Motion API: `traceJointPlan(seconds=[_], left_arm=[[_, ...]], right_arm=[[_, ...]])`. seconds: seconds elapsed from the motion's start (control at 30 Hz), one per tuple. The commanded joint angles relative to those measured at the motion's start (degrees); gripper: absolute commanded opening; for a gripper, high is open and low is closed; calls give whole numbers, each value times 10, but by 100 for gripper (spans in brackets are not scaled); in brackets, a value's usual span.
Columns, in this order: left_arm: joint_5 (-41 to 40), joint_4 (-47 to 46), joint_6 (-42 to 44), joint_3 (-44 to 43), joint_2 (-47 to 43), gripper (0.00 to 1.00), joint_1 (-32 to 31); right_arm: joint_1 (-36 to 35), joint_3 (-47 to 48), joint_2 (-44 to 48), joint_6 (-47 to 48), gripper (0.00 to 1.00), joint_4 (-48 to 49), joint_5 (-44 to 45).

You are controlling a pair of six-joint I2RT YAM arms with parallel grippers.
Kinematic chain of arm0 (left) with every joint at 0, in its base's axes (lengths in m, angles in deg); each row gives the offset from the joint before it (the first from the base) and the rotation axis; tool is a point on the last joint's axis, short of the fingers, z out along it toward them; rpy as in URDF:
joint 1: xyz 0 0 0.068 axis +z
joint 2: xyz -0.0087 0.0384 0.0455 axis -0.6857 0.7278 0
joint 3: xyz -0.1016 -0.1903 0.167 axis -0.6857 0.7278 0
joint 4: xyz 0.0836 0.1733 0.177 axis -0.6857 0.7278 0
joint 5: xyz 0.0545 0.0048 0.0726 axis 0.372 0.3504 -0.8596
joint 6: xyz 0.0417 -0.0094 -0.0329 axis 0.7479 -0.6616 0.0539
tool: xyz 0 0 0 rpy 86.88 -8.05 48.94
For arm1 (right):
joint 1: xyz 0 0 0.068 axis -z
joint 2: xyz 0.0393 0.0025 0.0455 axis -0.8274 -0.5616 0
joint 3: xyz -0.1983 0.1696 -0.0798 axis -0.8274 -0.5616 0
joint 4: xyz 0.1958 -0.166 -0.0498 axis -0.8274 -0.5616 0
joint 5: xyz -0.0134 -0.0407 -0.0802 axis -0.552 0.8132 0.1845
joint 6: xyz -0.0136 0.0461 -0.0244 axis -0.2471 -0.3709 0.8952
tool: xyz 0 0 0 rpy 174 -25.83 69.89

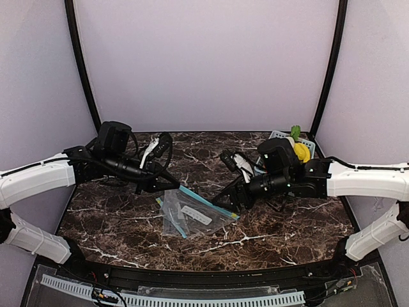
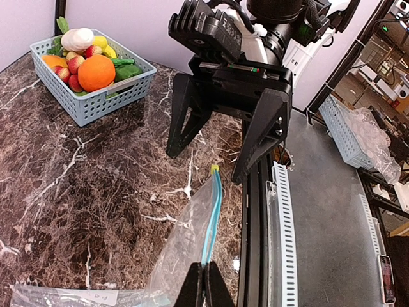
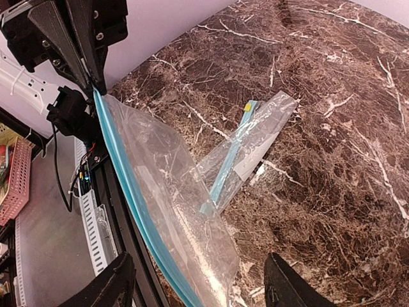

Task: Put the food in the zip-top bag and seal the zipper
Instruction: Pass from the left arm to the right

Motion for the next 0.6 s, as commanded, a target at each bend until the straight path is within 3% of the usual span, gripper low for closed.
traceJointPlan(seconds=[0.0, 0.57], left_arm=[[16, 12, 9, -9, 3, 1, -4], [16, 17, 10, -12, 7, 1, -6]], right_arm=[[5, 0, -3, 9, 67, 0, 1], [8, 20, -33, 20, 66, 2, -26]])
